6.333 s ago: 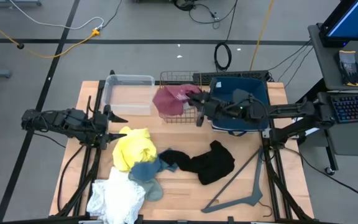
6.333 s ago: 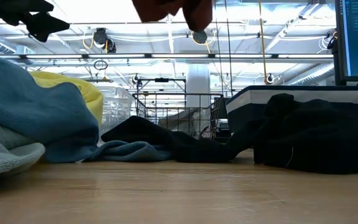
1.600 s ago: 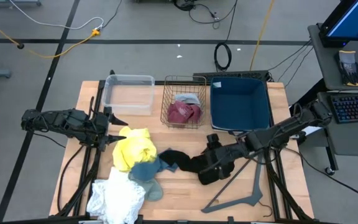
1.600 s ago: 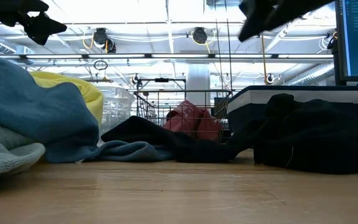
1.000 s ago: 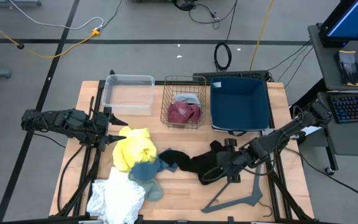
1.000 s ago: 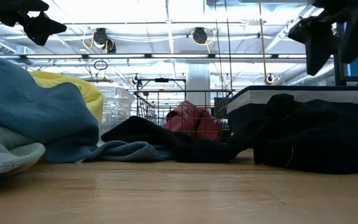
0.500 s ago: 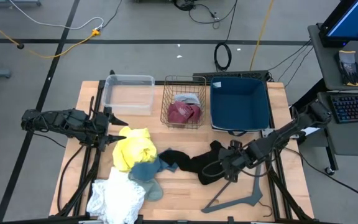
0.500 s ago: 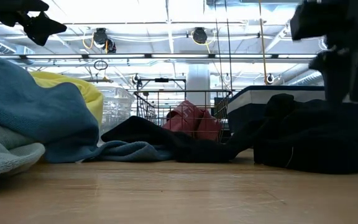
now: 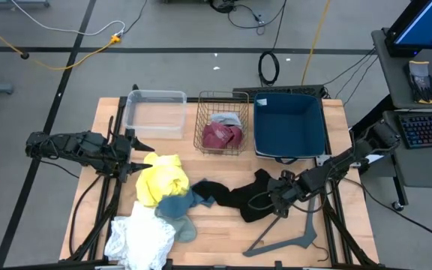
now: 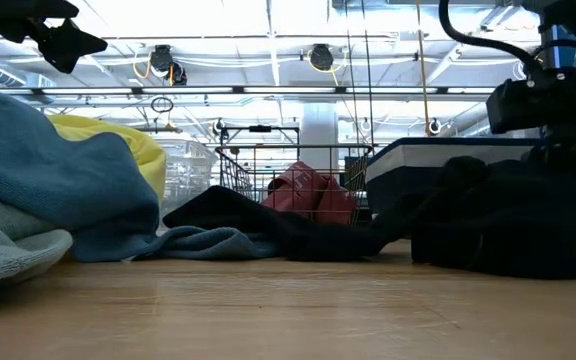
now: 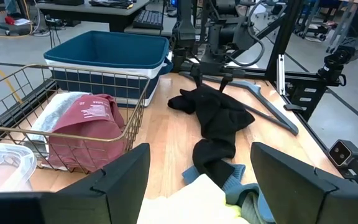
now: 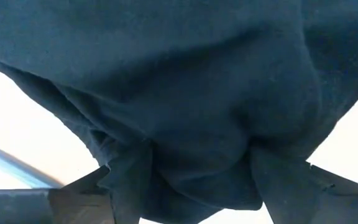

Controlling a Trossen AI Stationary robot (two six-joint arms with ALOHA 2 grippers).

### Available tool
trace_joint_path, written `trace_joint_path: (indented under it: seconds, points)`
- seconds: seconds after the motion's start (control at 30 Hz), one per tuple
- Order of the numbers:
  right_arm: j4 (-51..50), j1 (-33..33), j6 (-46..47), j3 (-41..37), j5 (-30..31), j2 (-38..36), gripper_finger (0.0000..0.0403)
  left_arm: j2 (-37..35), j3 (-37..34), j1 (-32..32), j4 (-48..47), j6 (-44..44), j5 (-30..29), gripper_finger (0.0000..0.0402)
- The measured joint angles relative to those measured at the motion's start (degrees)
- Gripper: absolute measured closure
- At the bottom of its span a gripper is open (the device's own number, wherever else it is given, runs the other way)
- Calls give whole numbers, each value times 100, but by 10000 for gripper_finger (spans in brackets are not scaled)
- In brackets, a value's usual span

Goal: Pick & Place Cloths
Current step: Put the black shorts into the wire basket

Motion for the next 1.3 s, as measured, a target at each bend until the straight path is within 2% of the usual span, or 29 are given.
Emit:
trace_joint_path:
  seconds: [0.1,0.2,0.33,0.63,0.97,1.3]
  points:
    - [-7,0,-1,-32,0,0,159,1,0,-2,0,0,0,119]
    - [-3,0,1,-32,-1,0,190,0,0,0,0,7,0,119]
    - [28,0,1,-34,-21,0,252,1,0,-1,0,9,0,119]
    - [30,-1,340,-34,-548,0,387,2,0,-2,0,23,0,119]
    - [-15,0,709,137,-970,-234,395,1,0,0,-1,22,0,119]
    - [-391,15,538,992,-1037,-699,395,2,0,-2,-7,181,-2,119]
